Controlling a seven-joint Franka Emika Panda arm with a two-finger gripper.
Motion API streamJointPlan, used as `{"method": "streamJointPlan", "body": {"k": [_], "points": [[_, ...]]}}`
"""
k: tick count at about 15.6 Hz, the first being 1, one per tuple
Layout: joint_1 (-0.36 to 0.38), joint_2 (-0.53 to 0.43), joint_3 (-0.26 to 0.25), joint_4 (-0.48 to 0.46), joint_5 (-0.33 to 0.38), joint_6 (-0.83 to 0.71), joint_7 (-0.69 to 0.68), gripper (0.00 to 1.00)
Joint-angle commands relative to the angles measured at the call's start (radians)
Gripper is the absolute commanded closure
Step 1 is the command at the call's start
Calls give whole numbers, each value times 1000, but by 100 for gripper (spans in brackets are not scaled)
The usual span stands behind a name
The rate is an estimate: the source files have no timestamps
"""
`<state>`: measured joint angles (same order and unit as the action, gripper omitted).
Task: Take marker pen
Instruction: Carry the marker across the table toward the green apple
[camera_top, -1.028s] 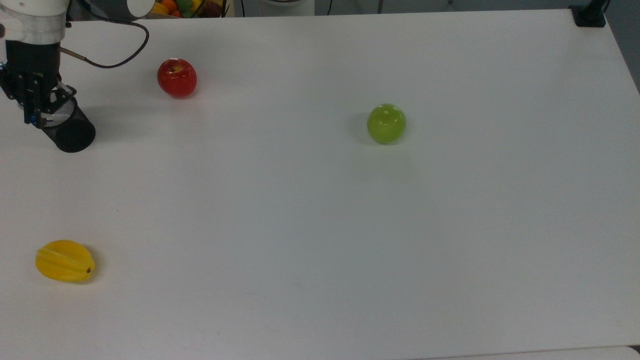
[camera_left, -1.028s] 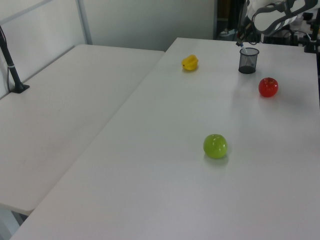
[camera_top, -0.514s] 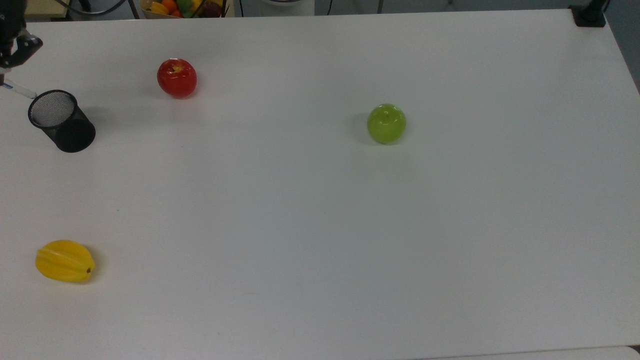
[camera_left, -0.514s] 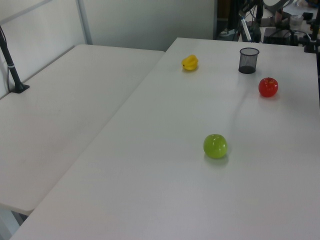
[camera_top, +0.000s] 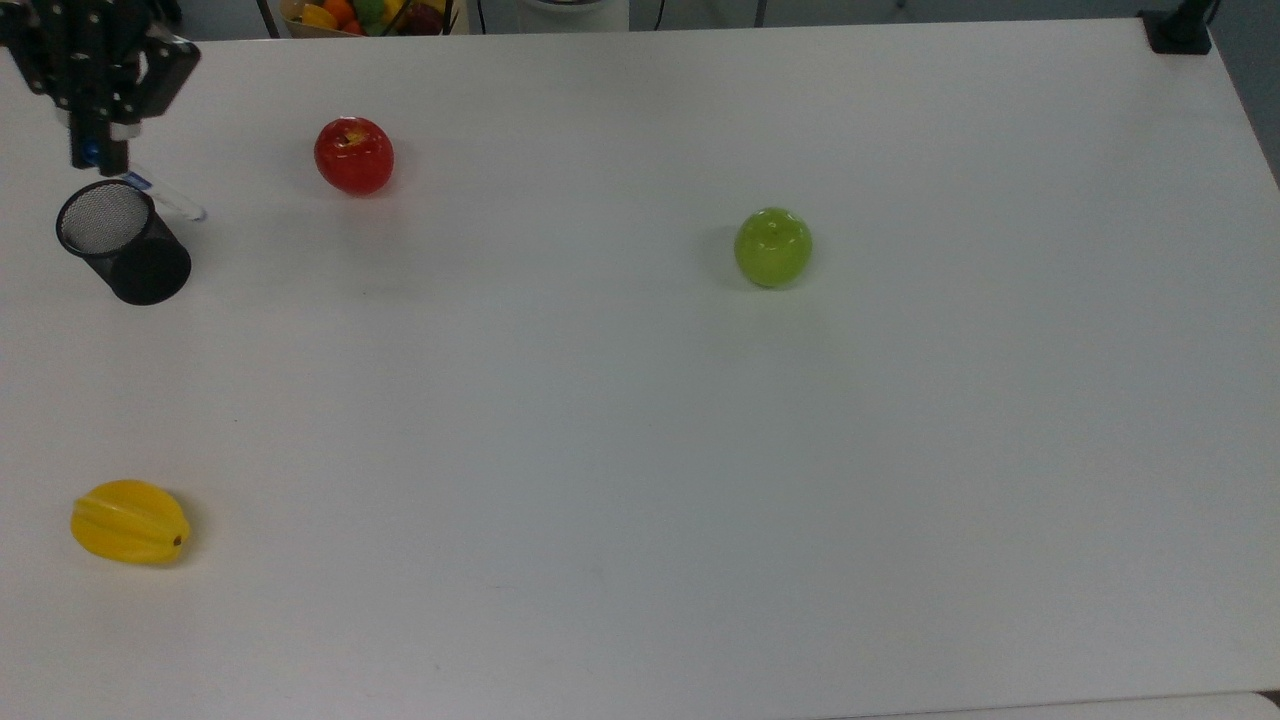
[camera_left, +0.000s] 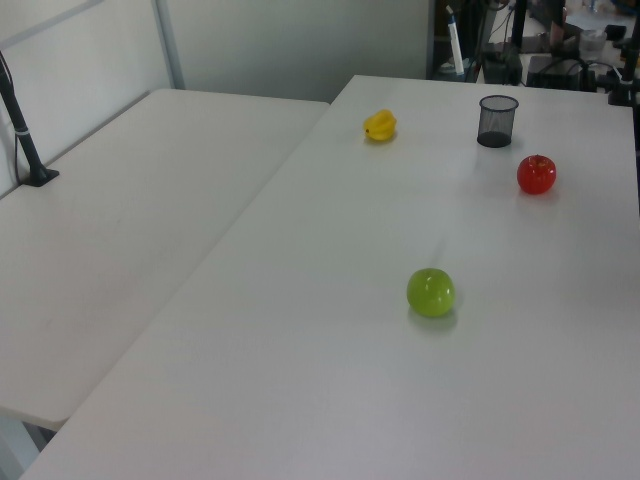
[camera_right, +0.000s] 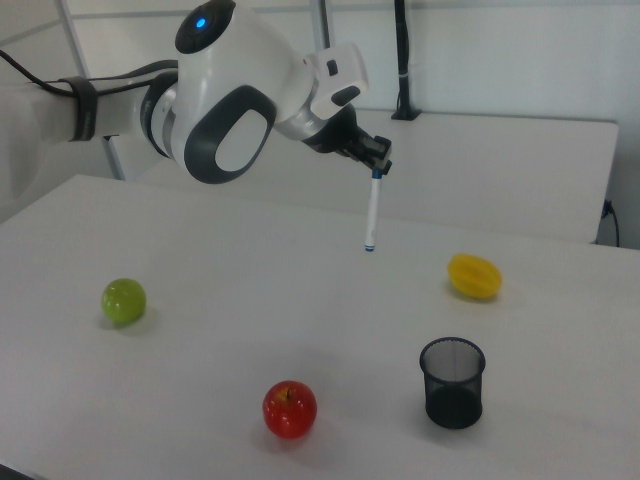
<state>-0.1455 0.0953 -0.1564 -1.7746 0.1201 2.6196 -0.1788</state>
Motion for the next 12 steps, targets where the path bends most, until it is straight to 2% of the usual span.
{"method": "streamJointPlan", "body": {"k": [1,4,7,12], "points": [[12,-5,84,3,16,-104,45,98],[55,12,112,1,16,-209,93,98],[76,55,167,-6,16,-292,94,98],[138,164,196,-6,16,-300,107,98]]}}
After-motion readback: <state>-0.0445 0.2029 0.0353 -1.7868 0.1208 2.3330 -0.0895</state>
